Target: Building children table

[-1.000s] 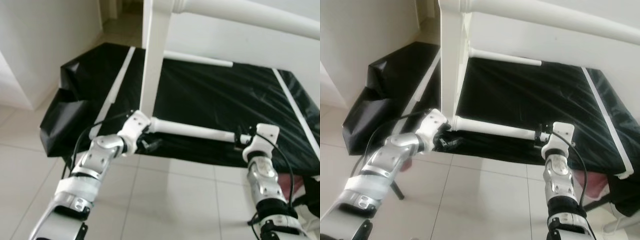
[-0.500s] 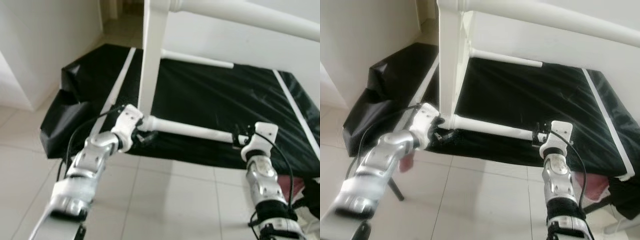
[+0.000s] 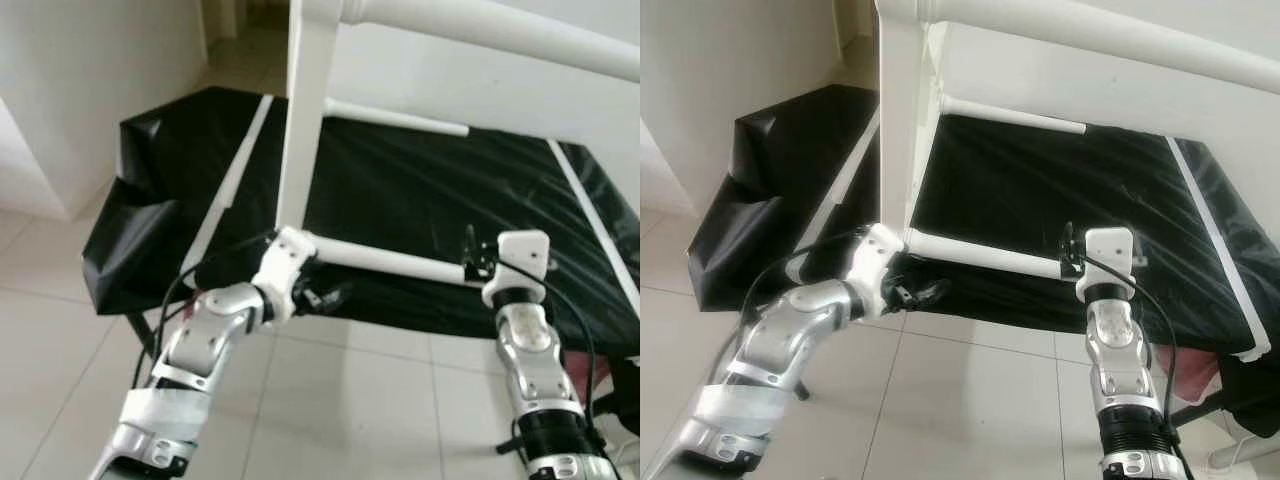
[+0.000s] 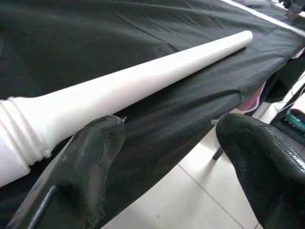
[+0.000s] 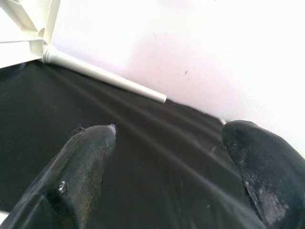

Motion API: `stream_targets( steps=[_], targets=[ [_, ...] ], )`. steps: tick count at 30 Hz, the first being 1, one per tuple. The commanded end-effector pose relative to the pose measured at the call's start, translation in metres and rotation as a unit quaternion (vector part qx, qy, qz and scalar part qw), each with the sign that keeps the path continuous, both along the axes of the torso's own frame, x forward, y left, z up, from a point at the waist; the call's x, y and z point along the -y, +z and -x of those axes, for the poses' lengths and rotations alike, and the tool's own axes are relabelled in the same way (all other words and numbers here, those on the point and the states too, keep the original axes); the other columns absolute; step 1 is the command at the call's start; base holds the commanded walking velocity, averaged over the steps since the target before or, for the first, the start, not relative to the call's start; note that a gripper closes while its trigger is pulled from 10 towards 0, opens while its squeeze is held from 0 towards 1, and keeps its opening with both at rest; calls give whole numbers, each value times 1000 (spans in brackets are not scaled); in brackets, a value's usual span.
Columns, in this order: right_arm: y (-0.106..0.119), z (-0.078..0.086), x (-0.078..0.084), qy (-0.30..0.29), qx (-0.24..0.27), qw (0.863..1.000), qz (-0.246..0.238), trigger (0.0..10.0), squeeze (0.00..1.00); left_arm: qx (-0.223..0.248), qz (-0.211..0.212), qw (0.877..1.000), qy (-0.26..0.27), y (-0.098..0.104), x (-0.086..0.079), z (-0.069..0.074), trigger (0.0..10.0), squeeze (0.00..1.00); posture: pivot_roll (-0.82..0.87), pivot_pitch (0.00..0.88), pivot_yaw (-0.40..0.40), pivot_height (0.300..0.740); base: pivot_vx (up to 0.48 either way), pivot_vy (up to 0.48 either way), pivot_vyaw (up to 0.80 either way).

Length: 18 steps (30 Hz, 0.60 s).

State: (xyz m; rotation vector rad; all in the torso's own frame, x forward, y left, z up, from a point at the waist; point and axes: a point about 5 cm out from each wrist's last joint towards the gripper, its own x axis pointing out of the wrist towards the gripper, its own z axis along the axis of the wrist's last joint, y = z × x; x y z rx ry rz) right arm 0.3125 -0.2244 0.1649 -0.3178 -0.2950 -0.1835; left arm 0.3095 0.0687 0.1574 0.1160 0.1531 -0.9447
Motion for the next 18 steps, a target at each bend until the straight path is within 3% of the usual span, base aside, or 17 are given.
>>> stream_targets(
  steps=[1, 4, 5, 18],
  targets=[
    [2, 1, 0, -1, 2, 1000, 14, 10000, 0, -14, 2, 999, -31, -2, 5, 4, 10000, 0, 92, 0, -71, 740, 0, 0, 0],
    [6, 0, 0, -1, 8, 999, 31, 10000, 0, -16, 0, 1000, -23, -3, 6, 3, 10000, 0, 92, 0, -71, 740, 0, 0, 0],
    [24, -3, -2, -2, 32, 995, 94, 10000, 0, -24, 6, 1000, 4, -3, 9, -2, 10000, 0, 88, 0, -72, 740, 0, 0, 0],
    [61, -3, -14, 6, 92, 977, 192, 10000, 0, -40, 40, 996, 64, 7, 17, -16, 10000, 0, 84, 0, -74, 740, 0, 0, 0]
  ],
)
